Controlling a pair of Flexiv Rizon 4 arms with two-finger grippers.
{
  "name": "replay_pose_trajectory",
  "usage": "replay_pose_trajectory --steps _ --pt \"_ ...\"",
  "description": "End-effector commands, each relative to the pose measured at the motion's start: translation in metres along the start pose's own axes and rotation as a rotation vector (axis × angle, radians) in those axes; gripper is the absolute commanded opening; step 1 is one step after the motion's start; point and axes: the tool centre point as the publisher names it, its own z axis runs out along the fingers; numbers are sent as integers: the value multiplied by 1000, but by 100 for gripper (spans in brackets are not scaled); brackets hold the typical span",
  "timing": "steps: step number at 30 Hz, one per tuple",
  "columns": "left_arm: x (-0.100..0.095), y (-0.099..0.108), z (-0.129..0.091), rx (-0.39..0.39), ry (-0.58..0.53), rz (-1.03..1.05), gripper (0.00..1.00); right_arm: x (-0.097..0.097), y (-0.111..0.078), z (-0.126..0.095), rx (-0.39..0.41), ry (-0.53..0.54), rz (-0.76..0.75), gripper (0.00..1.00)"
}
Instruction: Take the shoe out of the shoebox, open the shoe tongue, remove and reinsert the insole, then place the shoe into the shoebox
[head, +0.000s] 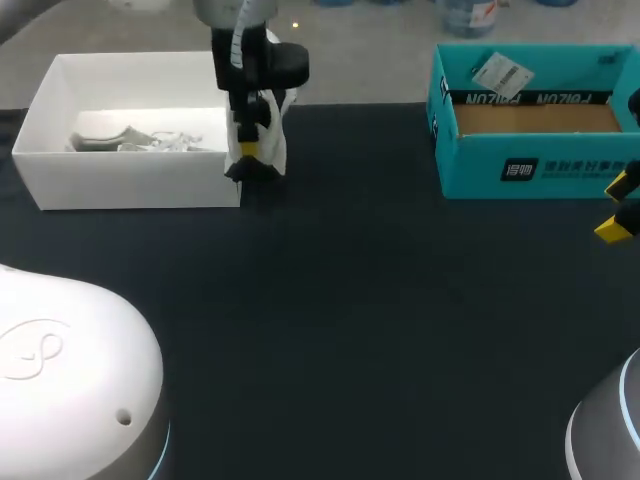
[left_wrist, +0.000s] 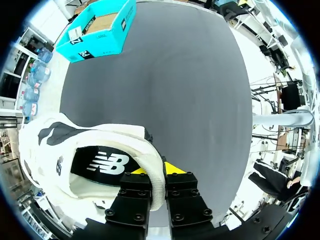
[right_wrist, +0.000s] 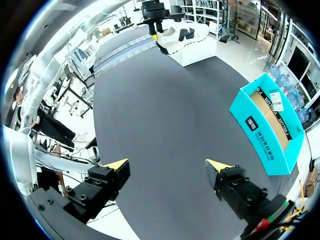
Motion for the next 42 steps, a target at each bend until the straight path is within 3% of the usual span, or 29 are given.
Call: replay_pose_trajectory --steps 1,7,11,18,23,42 --pt "-37 40 -7 14 76 -14 0 -1 0 1 3 1 1 100" --pt "-84 74 -5 3 113 -80 0 -1 0 1 3 1 1 100" --pt "-105 92 -7 10 112 -128 0 -1 0 1 3 1 1 100" --pt "-141 109 -11 -28 108 -218 0 -1 0 1 3 1 1 100" --pt "-169 118 -7 0 157 -306 0 -1 0 1 3 1 1 100" --pt "-169 118 -7 0 157 -306 0 -1 0 1 3 1 1 100"
